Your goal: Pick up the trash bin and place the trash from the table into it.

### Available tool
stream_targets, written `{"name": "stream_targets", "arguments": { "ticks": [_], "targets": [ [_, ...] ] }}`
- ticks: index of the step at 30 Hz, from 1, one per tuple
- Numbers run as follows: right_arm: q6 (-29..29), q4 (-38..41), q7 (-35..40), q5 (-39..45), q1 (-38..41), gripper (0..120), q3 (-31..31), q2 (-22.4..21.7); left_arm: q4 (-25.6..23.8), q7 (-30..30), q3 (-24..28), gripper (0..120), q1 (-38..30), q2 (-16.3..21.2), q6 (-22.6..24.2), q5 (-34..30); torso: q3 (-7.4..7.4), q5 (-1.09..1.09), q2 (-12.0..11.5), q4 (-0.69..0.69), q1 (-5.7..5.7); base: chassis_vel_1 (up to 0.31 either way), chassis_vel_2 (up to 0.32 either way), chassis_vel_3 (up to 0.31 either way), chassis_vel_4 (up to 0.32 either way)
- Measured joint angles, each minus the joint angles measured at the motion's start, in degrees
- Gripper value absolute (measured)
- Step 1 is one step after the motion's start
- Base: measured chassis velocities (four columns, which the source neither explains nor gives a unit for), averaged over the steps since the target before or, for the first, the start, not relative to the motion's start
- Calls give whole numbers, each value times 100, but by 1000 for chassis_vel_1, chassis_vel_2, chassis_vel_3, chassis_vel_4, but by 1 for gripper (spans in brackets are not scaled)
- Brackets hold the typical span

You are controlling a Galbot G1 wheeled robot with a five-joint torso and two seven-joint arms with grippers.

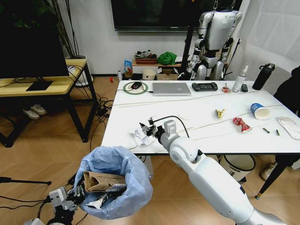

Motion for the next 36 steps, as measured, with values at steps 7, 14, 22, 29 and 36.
{"name": "stream_targets", "arguments": {
  "ticks": [7, 14, 22, 29, 36],
  "targets": [
    [-108, -144, 46, 16, 72, 90, -118, 146, 6, 0, -3, 0, 0, -11, 2, 6, 0, 0, 0, 0, 0, 0, 0, 0, 0],
    [-113, -438, 2, -249, 149, 100, -219, 221, 17, 5, 10, 0, -6, -34, 2, 23, 0, 0, 0, 0, 0, 0, 0, 0, 0],
    [-139, -779, -85, -426, 240, 100, -306, 264, -11, 12, 2, 0, 15, -37, 2, 24, 0, 1, 0, 1, 0, 0, 0, 0, 0],
    [-162, -849, -283, -468, 247, 87, -338, 199, -23, 14, 0, 0, 13, -48, 0, 24, 0, 1, 0, 0, 0, 0, 0, 0, 0],
    [-140, -861, -307, -469, 231, 60, -340, 196, -13, 14, 6, 0, -1, -60, -1, 28, 0, 1, 0, 0, 0, 0, 0, 0, 0]
  ]
}}
